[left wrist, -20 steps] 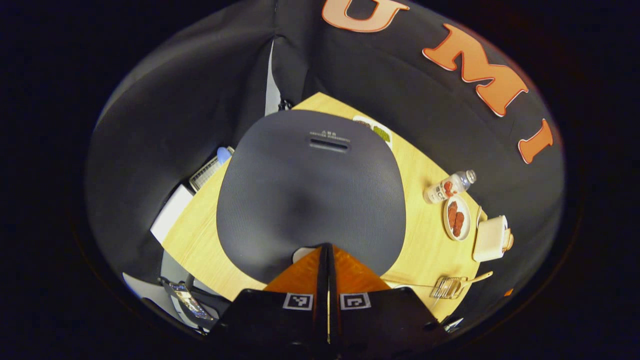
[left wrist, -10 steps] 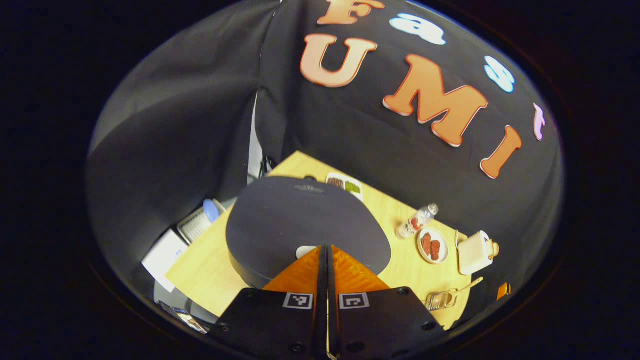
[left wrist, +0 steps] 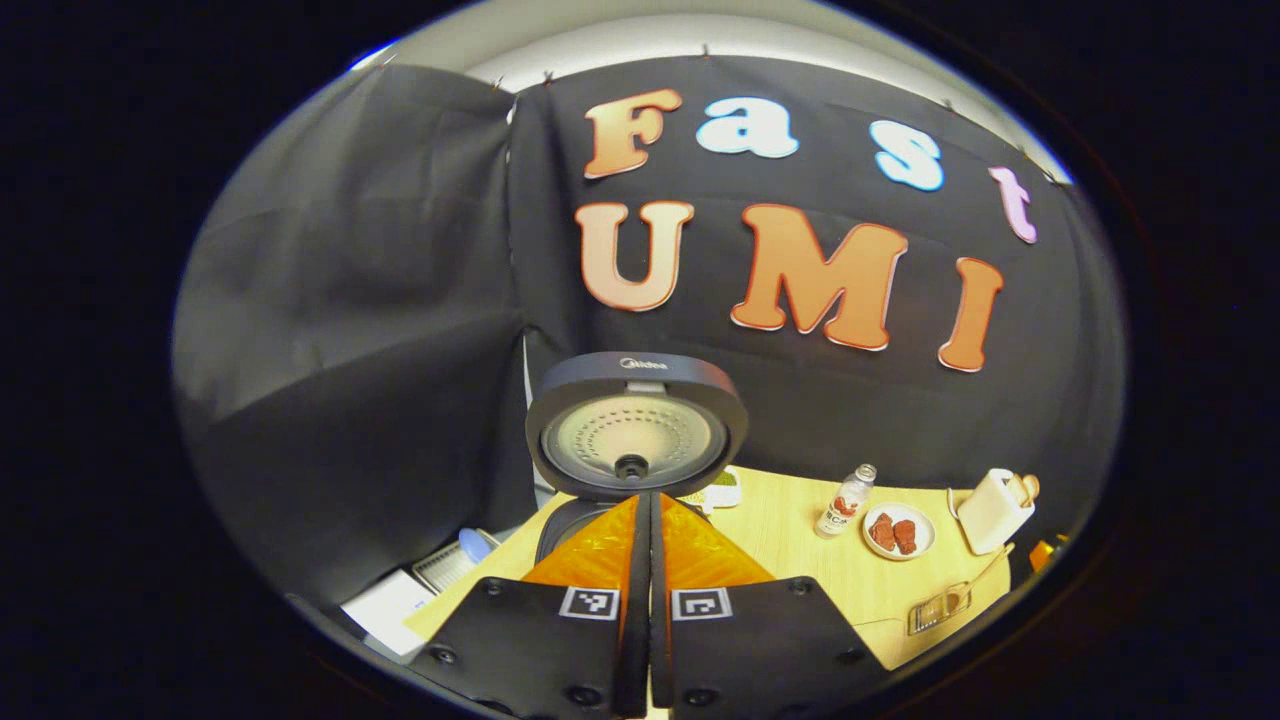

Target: Close the left gripper, press the button to open the rice cooker; take a wooden spoon from the chopstick holder with the right hand, scoop a spoonful of rice and pour it into the rice cooker, then put the wooden spoon back into the chopstick holder.

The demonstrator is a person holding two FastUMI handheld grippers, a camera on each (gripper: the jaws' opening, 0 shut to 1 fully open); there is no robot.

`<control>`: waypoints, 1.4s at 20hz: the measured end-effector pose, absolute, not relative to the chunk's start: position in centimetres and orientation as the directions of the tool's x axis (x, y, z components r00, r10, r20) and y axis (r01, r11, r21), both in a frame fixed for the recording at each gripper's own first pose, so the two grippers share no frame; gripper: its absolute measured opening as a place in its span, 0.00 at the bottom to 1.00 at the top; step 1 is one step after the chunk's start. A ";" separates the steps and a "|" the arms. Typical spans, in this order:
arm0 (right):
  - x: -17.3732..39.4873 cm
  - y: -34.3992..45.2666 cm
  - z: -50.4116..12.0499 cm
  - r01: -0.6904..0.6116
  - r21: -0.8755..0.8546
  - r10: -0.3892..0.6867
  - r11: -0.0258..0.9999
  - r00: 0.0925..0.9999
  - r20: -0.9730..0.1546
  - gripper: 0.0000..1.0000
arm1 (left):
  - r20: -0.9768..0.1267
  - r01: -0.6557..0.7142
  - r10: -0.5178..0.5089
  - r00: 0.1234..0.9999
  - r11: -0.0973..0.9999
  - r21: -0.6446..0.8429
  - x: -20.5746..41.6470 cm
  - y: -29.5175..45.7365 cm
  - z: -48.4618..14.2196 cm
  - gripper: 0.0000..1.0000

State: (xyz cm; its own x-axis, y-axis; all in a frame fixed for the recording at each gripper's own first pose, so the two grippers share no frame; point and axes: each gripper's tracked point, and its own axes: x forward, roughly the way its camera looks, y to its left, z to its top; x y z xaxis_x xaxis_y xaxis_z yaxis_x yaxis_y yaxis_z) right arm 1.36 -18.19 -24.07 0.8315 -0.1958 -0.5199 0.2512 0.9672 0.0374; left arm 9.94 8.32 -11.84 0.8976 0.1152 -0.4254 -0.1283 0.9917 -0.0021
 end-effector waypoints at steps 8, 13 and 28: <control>5.4 -18.6 -32.9 0.224 0.119 -0.077 0.967 0.707 -0.703 0.94 | -0.350 -0.075 0.103 0.931 0.993 0.094 4.5 3.0 -10.2 0.75; 7.7 -18.5 -36.7 0.219 0.191 -0.002 0.957 0.662 -0.749 0.85 | -0.369 -0.129 0.169 0.914 0.983 0.130 1.9 2.8 -10.6 0.75; 7.0 -18.6 -38.0 0.304 0.408 0.069 0.861 0.724 -0.686 0.20 | -0.395 -0.153 0.210 0.894 0.973 0.171 0.8 -0.8 -11.9 0.75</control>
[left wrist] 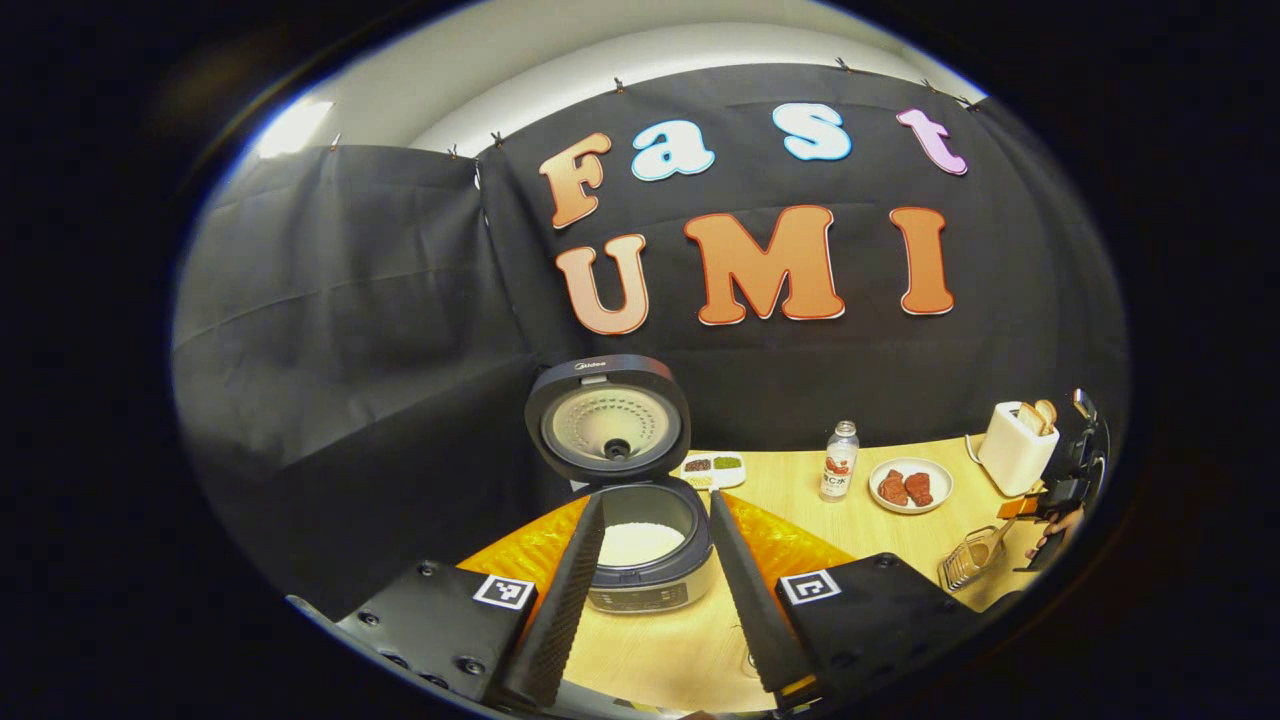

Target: Close the left gripper, press the button to open the rice cooker; take a wooden spoon from the chopstick holder with the right hand, scoop a spoonful of rice and pour it into the rice cooker, then put the wooden spoon back into the chopstick holder.

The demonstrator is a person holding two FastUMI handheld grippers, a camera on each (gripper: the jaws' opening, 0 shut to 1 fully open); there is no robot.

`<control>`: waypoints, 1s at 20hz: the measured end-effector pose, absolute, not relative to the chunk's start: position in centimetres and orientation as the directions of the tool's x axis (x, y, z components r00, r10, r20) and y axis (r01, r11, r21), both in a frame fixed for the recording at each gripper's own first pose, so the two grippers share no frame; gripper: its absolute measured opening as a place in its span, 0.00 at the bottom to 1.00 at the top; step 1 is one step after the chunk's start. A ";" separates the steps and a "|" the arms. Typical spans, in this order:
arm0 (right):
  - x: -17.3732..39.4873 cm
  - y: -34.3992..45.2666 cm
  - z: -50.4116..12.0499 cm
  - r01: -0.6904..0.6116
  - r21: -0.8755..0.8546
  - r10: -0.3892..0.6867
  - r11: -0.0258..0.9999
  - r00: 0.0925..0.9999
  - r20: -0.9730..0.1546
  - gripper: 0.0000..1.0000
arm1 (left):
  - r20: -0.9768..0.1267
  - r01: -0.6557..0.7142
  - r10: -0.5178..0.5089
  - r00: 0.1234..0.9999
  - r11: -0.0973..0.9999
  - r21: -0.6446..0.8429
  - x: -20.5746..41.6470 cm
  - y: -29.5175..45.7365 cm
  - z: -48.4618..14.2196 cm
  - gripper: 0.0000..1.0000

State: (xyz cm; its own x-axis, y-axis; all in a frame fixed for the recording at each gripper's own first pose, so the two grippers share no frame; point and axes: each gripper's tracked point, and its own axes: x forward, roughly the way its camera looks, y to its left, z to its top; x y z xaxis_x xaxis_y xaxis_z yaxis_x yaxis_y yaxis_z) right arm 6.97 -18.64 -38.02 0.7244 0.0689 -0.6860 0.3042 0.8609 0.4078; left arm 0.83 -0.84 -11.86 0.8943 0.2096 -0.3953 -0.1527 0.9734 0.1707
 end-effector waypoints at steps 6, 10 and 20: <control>6.4 -18.4 -35.8 0.322 0.394 0.028 0.861 0.744 -0.668 0.11 | -0.384 -0.131 0.171 0.907 0.983 0.127 1.4 -0.8 -12.4 0.69; 7.2 -18.5 -28.2 0.304 0.364 -0.058 0.880 0.831 -0.553 0.11 | -0.354 -0.140 0.178 0.918 0.981 0.131 1.1 1.5 -11.9 0.90; 4.0 -1.5 -20.8 -0.020 0.367 0.203 0.930 0.860 -0.469 0.10 | -0.336 -0.136 0.169 0.927 0.983 0.120 -1.2 6.2 -13.7 0.89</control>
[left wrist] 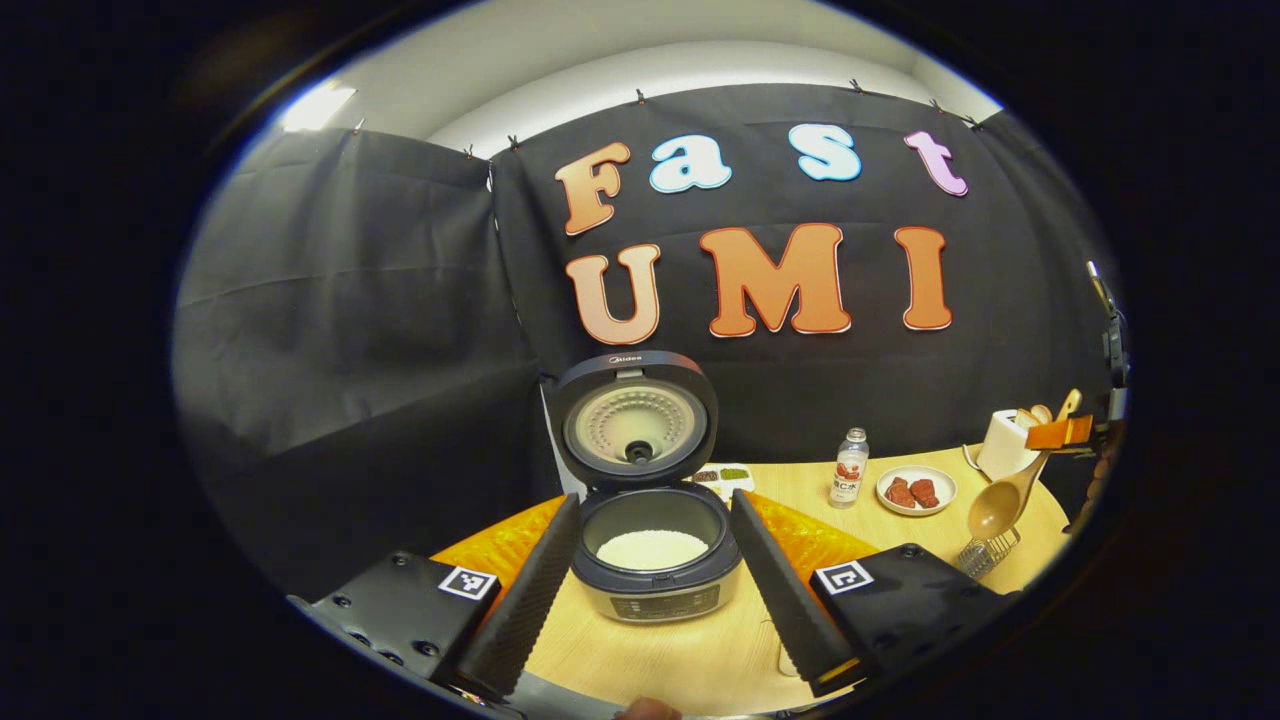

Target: Close the left gripper, press the button to open the rice cooker; take a wooden spoon from the chopstick holder with the right hand, scoop a spoonful of rice and pour it into the rice cooker, then put the wooden spoon back into the chopstick holder.

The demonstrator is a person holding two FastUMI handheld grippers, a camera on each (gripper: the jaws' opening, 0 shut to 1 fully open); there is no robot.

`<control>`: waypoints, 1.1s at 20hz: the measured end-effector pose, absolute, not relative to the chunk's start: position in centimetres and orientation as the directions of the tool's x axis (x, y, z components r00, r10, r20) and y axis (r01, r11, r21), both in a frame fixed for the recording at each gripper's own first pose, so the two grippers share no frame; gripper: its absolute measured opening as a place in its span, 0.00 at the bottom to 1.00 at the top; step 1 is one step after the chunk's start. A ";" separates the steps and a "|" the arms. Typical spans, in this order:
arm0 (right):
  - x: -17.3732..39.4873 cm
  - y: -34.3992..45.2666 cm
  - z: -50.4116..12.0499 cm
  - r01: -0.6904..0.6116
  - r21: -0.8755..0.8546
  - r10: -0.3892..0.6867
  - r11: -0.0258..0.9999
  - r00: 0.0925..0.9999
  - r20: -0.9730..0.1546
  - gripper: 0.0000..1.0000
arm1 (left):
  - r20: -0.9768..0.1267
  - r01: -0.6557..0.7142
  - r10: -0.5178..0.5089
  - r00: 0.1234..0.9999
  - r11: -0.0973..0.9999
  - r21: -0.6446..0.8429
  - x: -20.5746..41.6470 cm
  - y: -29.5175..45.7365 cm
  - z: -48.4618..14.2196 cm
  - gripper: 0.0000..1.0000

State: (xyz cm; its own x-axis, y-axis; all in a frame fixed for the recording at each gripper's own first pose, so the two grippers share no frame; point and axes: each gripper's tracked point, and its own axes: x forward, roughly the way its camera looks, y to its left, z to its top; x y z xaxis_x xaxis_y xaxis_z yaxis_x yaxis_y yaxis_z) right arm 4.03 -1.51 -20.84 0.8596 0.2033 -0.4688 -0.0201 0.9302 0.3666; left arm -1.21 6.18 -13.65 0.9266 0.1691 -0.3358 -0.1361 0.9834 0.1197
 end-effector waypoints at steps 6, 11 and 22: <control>2.6 5.1 -26.5 -0.173 0.172 0.240 0.970 0.806 -0.541 0.11 | -0.361 -0.182 0.219 0.907 0.974 0.134 -3.4 9.7 -14.5 0.89; 2.5 6.6 -30.6 -0.260 -0.097 0.164 0.961 0.814 -0.557 0.11 | -0.388 -0.228 0.268 0.882 0.963 0.147 -4.8 11.6 -15.3 1.00; 1.4 9.6 -35.7 -0.339 -0.459 0.088 0.821 0.870 -0.486 0.11 | -0.417 -0.280 0.323 0.849 0.946 0.163 -4.7 13.7 -16.4 0.94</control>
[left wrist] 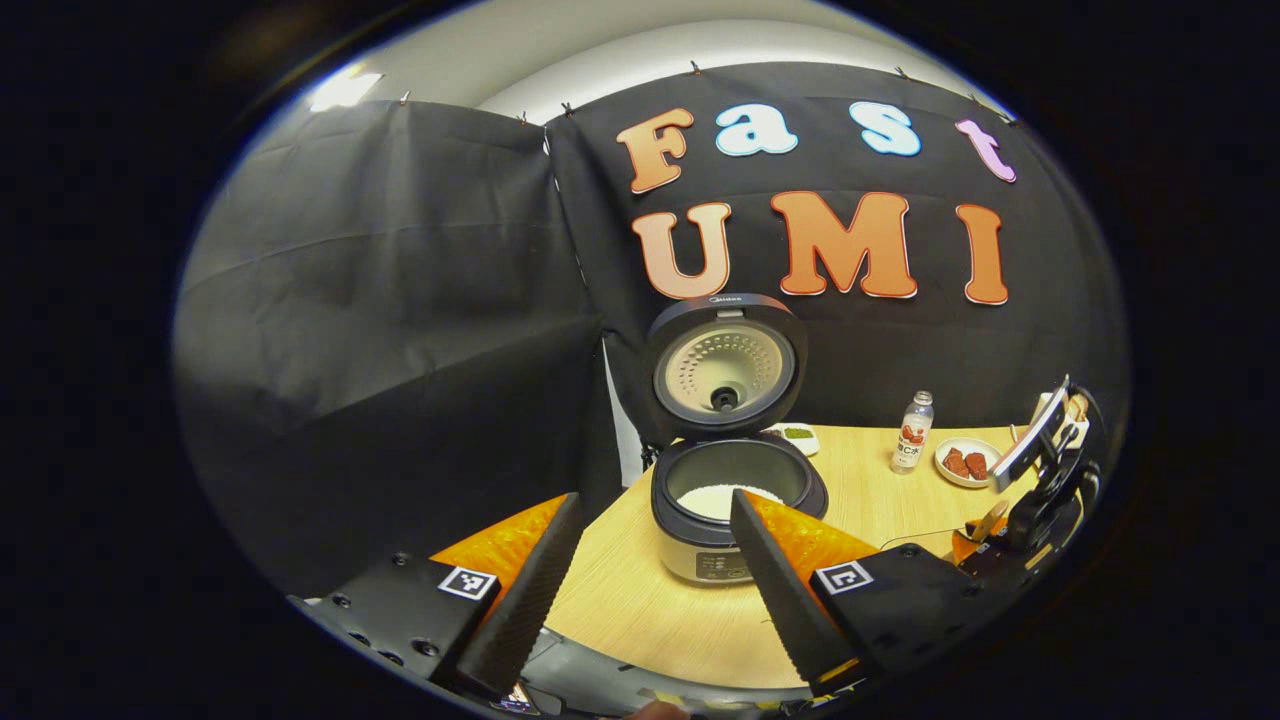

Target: Close the left gripper, press the button to open the rice cooker; take a wooden spoon from the chopstick holder with the right hand, scoop a spoonful of rice and pour it into the rice cooker, then put the wooden spoon back into the chopstick holder.

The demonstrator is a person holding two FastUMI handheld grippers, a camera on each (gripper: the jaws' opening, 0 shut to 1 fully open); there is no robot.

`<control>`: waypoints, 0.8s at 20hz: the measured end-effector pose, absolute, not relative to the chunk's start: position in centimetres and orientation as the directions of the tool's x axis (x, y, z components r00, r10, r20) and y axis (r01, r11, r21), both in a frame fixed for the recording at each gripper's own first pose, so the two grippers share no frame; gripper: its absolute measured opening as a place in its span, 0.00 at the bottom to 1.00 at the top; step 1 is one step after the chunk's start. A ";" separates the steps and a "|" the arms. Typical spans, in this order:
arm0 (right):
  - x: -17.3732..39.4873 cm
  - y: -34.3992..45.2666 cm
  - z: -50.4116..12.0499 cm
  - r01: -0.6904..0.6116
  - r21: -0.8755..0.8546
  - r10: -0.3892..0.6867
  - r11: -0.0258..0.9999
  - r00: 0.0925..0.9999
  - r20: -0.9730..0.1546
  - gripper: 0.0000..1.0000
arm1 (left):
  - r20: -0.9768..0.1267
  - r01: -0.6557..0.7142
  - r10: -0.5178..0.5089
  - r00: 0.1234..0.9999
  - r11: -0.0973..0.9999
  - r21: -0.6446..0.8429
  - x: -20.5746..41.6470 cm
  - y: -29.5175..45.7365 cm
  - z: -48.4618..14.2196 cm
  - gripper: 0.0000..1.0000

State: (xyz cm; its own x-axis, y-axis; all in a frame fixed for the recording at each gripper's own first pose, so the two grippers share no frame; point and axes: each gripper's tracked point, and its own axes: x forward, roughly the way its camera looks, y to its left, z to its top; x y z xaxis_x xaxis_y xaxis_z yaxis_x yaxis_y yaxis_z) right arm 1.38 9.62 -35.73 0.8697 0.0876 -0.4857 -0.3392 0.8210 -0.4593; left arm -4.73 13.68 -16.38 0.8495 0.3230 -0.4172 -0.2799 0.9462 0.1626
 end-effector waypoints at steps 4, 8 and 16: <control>0.7 10.9 -36.8 -0.353 -0.505 0.084 0.788 0.873 -0.480 0.09 | -0.425 -0.283 0.330 0.843 0.944 0.170 -4.8 14.5 -16.5 0.89; 0.5 10.7 -36.7 -0.306 -0.440 0.060 0.844 0.870 -0.489 0.09 | -0.436 -0.290 0.337 0.834 0.941 0.173 -4.7 15.6 -17.1 0.89; 1.4 11.9 -35.4 -0.162 -0.202 0.043 0.966 0.869 -0.493 0.09 | -0.461 -0.287 0.335 0.822 0.942 0.172 -4.6 17.6 -18.0 0.89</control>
